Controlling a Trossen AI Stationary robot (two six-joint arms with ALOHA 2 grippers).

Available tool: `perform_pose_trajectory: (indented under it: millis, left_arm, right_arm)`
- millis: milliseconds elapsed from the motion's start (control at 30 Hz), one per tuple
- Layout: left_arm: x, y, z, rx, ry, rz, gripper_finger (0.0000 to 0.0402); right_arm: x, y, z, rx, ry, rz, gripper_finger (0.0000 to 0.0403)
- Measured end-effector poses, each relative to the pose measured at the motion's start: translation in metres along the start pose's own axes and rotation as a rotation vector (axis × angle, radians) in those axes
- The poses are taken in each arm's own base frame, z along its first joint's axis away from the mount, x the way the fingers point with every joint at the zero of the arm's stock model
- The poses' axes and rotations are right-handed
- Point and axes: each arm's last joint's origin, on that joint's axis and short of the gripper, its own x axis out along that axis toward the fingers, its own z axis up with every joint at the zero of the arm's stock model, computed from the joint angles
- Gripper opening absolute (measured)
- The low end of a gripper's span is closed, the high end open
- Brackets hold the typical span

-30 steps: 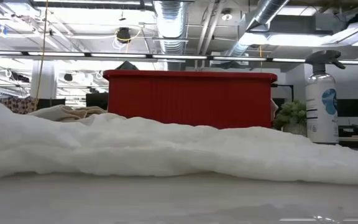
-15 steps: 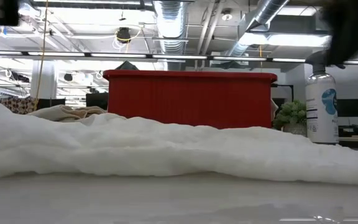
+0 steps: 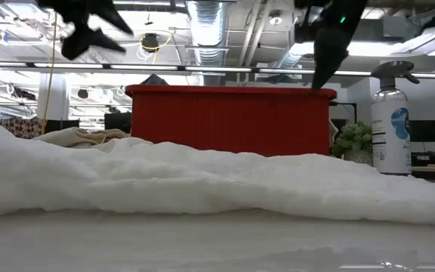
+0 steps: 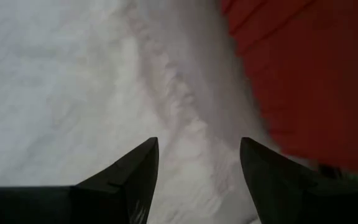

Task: Fold Laundry from Bin
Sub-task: Fold the white shirt

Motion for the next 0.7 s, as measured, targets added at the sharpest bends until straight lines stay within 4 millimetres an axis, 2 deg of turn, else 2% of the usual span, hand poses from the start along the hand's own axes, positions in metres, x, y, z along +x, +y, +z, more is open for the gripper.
perform_pose_trajectory:
  millis: [100,200,400,700]
  left_arm:
    - [0.019,0.019,0.010,0.039,0.059,0.051,0.0202]
    - [0.041,0.037,0.017,0.063,0.141,0.069,0.0218]
    - [0.088,0.068,0.014,0.075,0.322,0.133,0.0224]
    - [0.132,0.091,-0.004,0.023,0.499,0.154,0.0224]
  right_arm:
    - [0.013,-0.026,0.004,0.025,-0.008,0.021,0.0249]
    - [0.029,-0.041,0.004,0.040,0.034,0.066,0.0249]
    - [0.069,-0.040,0.010,-0.069,0.132,0.132,0.0249]
    - [0.130,-0.038,0.006,-0.228,0.294,0.217,0.0249]
